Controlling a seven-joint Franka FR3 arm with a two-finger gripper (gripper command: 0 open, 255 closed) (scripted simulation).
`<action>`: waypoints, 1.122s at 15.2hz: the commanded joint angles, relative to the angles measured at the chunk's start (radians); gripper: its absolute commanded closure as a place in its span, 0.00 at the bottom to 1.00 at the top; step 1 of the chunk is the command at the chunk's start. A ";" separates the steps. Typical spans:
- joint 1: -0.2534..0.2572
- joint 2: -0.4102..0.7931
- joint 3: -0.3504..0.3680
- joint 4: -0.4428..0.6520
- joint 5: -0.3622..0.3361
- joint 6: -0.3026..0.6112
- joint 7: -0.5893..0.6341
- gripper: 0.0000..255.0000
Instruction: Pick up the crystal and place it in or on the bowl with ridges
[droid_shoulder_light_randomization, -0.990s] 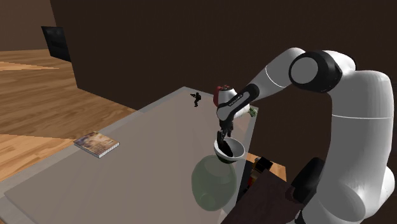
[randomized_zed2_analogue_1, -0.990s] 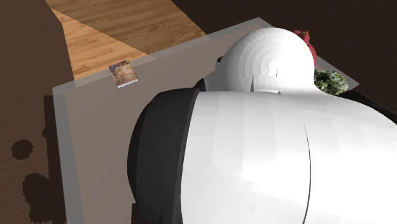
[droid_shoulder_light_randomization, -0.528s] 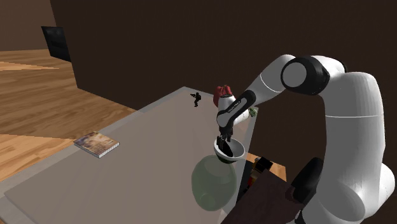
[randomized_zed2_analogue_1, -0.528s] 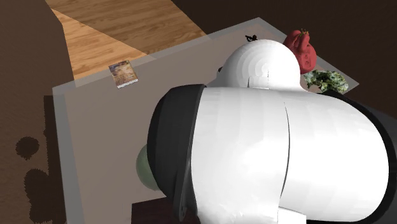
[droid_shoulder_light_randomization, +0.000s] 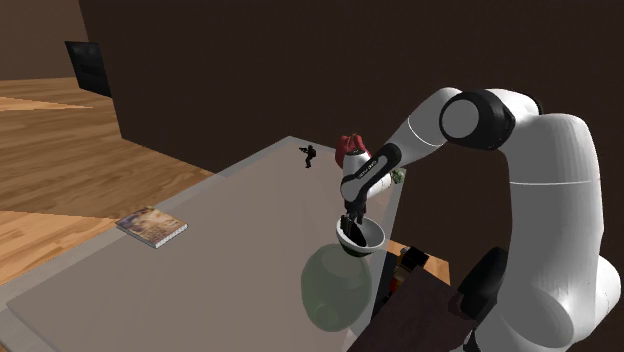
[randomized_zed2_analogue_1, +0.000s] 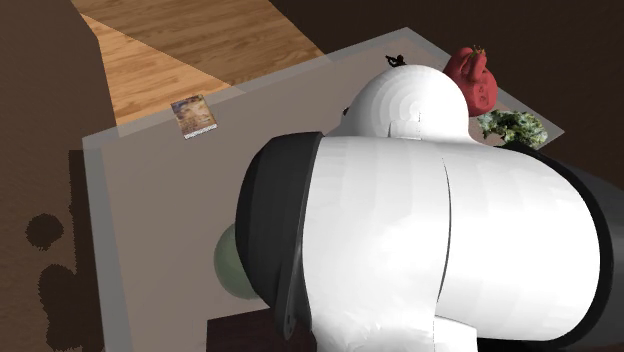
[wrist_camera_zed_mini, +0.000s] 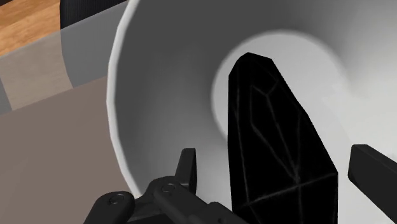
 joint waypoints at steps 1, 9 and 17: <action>0.000 0.000 0.000 0.000 0.000 0.000 0.000 1.00; 0.000 0.000 0.000 0.001 0.000 -0.001 0.000 1.00; -0.003 -0.081 0.007 -0.012 0.011 -0.068 -0.017 1.00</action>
